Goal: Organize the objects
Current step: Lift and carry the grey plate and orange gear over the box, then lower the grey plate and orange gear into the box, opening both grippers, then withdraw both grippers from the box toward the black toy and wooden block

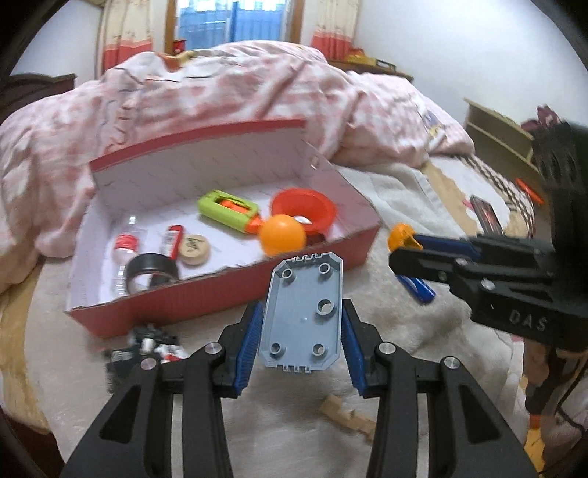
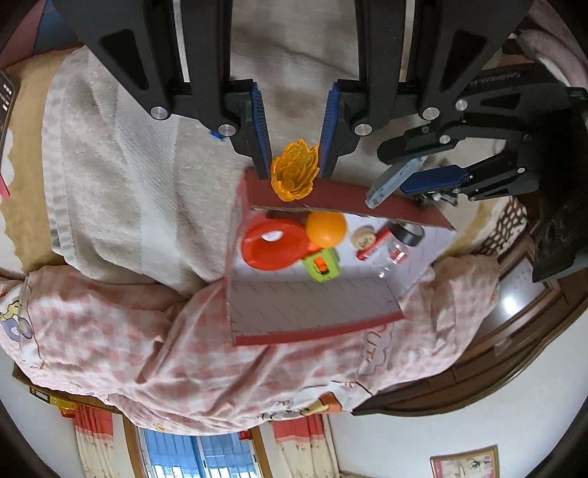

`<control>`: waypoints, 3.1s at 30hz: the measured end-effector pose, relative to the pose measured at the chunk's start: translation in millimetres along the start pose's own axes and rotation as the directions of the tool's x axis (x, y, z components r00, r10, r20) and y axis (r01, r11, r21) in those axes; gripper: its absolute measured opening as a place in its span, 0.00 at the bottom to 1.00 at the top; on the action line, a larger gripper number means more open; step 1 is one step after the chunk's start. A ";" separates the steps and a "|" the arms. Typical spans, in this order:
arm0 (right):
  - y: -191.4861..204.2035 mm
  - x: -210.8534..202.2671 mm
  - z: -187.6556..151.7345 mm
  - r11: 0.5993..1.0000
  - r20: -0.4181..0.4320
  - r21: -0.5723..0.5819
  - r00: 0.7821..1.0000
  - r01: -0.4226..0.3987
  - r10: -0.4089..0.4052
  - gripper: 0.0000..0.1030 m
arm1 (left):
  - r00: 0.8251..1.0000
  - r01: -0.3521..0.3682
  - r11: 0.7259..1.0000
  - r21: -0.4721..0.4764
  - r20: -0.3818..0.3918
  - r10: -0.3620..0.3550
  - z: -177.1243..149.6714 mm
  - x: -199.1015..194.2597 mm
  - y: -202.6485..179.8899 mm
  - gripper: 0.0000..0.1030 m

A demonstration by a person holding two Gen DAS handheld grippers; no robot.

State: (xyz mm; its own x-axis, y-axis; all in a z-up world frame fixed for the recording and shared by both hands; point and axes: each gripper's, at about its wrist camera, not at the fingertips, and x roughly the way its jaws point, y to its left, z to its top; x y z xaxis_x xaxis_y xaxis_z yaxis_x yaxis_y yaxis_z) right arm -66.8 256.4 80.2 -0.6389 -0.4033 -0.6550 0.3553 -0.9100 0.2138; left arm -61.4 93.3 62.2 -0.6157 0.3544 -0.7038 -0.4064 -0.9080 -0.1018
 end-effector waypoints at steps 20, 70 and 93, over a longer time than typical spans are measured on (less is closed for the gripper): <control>39.7 24.4 33.6 0.999 0.024 -0.019 0.999 -0.034 0.035 0.26 | 0.991 -0.093 0.984 -0.152 0.078 0.106 25.0 -12.5 75.4 0.40; 19.9 84.6 60.7 0.997 0.065 0.002 0.995 0.080 -0.080 0.47 | 0.976 -0.212 0.966 -0.147 0.011 0.216 54.7 53.0 101.0 0.52; 29.3 50.5 48.6 0.998 0.120 0.030 0.991 0.047 -0.050 0.51 | 0.977 -0.206 0.969 -0.136 0.033 0.212 44.8 22.0 89.5 0.52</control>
State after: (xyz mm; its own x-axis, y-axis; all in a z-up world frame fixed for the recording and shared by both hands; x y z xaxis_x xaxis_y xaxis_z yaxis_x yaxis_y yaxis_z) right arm -121.8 204.8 88.7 -0.7335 -0.3659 -0.5728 0.3042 -0.9304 0.2047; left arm -141.6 29.8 69.1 -0.7096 0.1611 -0.6859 -0.1752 -0.9833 -0.0497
